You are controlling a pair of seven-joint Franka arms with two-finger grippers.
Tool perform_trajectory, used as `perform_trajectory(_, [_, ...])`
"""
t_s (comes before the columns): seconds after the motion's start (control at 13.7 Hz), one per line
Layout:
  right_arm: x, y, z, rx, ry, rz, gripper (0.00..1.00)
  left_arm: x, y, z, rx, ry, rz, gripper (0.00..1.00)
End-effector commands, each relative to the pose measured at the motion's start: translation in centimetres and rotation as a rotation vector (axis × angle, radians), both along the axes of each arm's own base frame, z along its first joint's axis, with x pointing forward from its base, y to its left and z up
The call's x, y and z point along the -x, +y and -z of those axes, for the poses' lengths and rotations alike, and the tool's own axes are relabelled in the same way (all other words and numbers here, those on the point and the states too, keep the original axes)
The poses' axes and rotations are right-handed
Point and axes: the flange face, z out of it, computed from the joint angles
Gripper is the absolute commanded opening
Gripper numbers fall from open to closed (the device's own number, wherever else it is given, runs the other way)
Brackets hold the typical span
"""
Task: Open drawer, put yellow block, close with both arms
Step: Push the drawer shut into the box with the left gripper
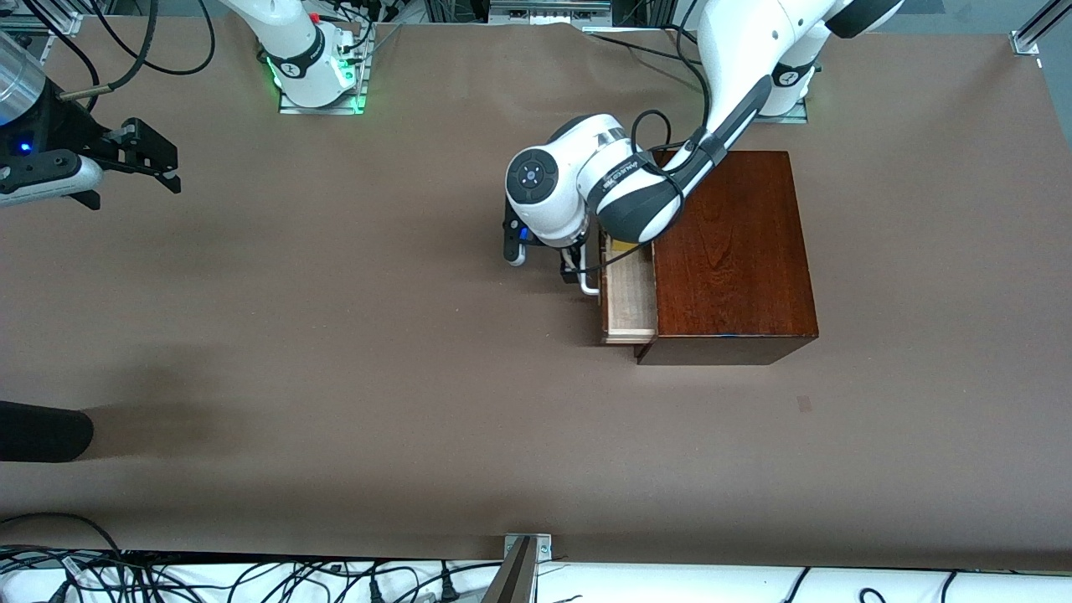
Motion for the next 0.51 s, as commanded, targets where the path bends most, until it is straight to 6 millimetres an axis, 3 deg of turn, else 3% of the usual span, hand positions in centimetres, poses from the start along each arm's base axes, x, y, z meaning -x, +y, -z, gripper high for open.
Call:
perform_trajectory(0.0, [0.1,-0.1,-0.4,-0.001,0.007,0.009,1.0,-1.6,3.6,-0.4,-0.082,0.007,-0.001,1.0])
perform_trajectory(0.44, [0.0,-0.4,-0.3,0.0,0.006,0.012,1.0,-2.6,5.0,-1.7,-0.091,0.004,-0.019,1.0])
